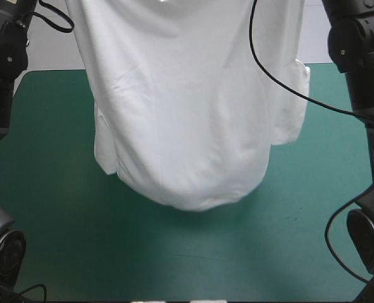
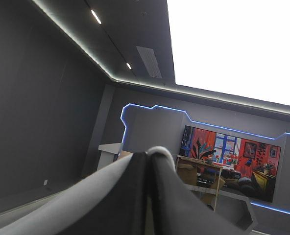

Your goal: Fold the cloth

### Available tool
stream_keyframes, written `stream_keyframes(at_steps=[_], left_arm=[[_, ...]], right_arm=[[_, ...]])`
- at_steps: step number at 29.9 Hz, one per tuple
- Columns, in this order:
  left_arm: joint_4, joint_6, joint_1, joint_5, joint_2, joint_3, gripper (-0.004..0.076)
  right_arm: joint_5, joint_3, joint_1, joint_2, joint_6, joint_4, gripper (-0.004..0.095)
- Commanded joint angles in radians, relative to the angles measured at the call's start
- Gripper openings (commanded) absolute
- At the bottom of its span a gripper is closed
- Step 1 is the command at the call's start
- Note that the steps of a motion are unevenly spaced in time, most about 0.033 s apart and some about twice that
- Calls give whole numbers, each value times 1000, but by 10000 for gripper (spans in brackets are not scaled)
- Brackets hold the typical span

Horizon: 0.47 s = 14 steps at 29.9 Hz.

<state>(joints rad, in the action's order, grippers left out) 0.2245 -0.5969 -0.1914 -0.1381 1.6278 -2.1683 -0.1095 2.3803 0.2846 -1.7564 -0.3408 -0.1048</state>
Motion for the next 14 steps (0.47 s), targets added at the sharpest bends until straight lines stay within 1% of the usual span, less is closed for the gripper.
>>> stream_keyframes(at_steps=[1, 4, 7, 8, 10, 12, 14], left_arm=[[17, 10, -3, 178, 5, -29, 19], [17, 10, -3, 206, 50, -62, 20], [17, 10, -3, 204, 109, -137, 20], [17, 10, -3, 192, 131, -169, 20], [17, 10, -3, 112, 173, -231, 19], [17, 10, -3, 35, 205, -265, 19], [17, 10, -3, -12, 235, -267, 19]], right_arm=[[133, 96, -16, -21, -3, 1, -17], [135, 171, -45, -86, -3, -38, -17], [131, 242, -87, -151, 0, -119, -17], [110, 258, -103, -166, 4, -141, -17], [14, 281, -134, -195, 4, -192, -17], [-89, 279, -152, -211, 4, -203, -17], [-176, 279, -163, -228, 4, -207, -17]])
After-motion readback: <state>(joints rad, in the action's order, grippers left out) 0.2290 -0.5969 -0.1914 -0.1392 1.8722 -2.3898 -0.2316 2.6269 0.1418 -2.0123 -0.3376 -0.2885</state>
